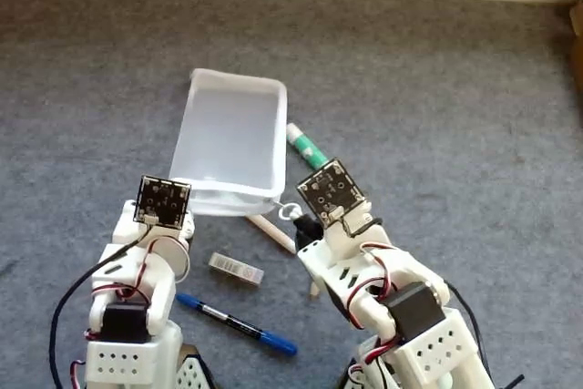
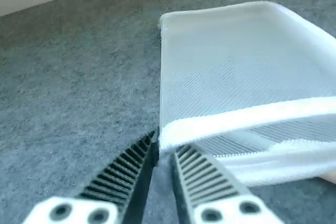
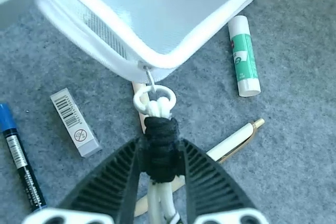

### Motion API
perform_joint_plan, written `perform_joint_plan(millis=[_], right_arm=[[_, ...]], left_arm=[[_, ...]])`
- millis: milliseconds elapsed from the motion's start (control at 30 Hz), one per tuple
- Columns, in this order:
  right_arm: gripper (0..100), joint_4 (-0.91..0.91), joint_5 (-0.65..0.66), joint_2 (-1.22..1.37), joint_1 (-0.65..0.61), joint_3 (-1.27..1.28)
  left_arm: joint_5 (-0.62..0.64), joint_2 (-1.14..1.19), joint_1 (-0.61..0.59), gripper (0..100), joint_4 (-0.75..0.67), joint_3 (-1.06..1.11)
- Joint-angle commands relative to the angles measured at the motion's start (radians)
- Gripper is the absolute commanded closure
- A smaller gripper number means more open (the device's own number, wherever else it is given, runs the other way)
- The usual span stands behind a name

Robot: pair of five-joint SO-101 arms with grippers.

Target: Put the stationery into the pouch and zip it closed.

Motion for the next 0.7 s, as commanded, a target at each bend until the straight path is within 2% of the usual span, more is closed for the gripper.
perform_joint_plan(millis=[0,100,367,500,667], right_arm=[[88.5,0.001,0.005,-0.021,-0.004,-0.062],[82.2,0.001,0.005,-0.021,-0.002,-0.062],[81.8,-0.002,-0.002,-0.021,0.102,-0.070],[81.8,-0.070,-0.081,-0.021,0.166,-0.062],[81.8,-0.122,-0.094,-0.015,0.213,-0.059]], left_arm=[[-0.011,-0.015,0.012,99,0.123,-0.142],[-0.011,-0.007,0.013,99,0.195,-0.220],[-0.006,-0.004,0.015,99,0.384,-0.438],[-0.005,-0.001,0.015,99,0.450,-0.529],[-0.003,0.176,0.015,99,0.488,-0.661]])
